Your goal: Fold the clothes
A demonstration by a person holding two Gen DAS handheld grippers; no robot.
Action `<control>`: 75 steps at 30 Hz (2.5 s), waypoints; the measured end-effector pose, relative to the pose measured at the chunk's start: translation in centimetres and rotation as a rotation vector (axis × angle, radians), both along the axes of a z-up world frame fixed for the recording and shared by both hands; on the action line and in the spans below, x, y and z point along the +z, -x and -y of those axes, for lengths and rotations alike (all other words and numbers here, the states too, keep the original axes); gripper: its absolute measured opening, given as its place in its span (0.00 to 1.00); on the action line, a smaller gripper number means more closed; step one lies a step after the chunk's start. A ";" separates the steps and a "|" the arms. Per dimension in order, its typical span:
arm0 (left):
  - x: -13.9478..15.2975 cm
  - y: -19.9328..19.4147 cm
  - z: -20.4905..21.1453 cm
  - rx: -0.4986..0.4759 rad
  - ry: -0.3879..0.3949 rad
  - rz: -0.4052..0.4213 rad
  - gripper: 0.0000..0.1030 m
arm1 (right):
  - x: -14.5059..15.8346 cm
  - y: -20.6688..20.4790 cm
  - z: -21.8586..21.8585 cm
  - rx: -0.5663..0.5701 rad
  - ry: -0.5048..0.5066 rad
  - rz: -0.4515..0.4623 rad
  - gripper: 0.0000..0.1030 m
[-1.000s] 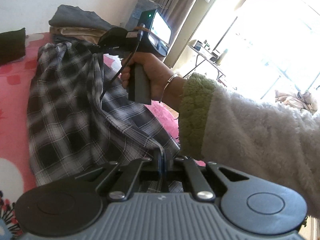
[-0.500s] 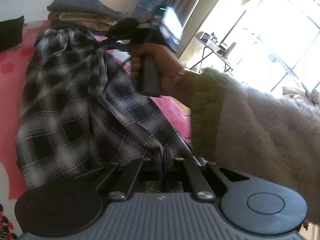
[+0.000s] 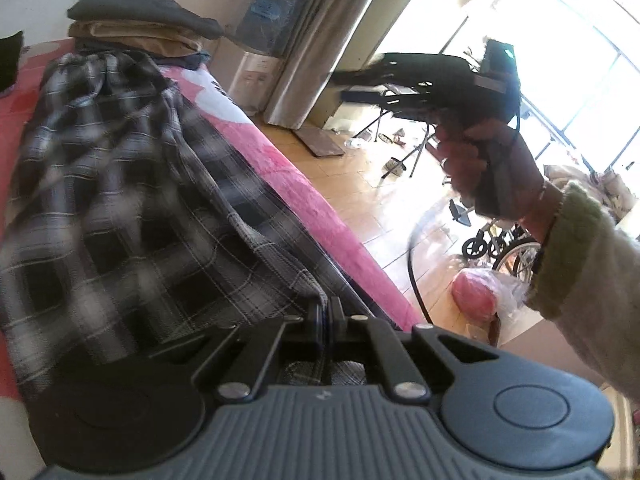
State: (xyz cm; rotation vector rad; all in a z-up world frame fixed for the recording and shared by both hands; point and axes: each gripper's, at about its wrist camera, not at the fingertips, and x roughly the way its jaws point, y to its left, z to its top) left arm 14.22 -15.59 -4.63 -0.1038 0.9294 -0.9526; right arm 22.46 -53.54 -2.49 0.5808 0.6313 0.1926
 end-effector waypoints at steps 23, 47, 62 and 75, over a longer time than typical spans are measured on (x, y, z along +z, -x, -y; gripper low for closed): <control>-2.2 -0.2 3.8 -0.005 0.010 -0.031 0.03 | -5.9 0.5 -7.0 0.212 -0.060 -0.275 0.43; -3.7 -0.8 8.0 -0.010 0.019 -0.140 0.18 | -3.8 1.6 -4.8 0.065 0.128 -0.180 0.04; 0.9 0.1 -0.6 0.154 0.108 -0.195 0.74 | -1.8 -4.0 -5.6 0.064 0.253 -0.060 0.18; -4.7 1.6 -4.1 0.300 -0.089 -0.310 0.64 | -5.2 -14.8 -10.8 0.125 0.366 -0.068 0.04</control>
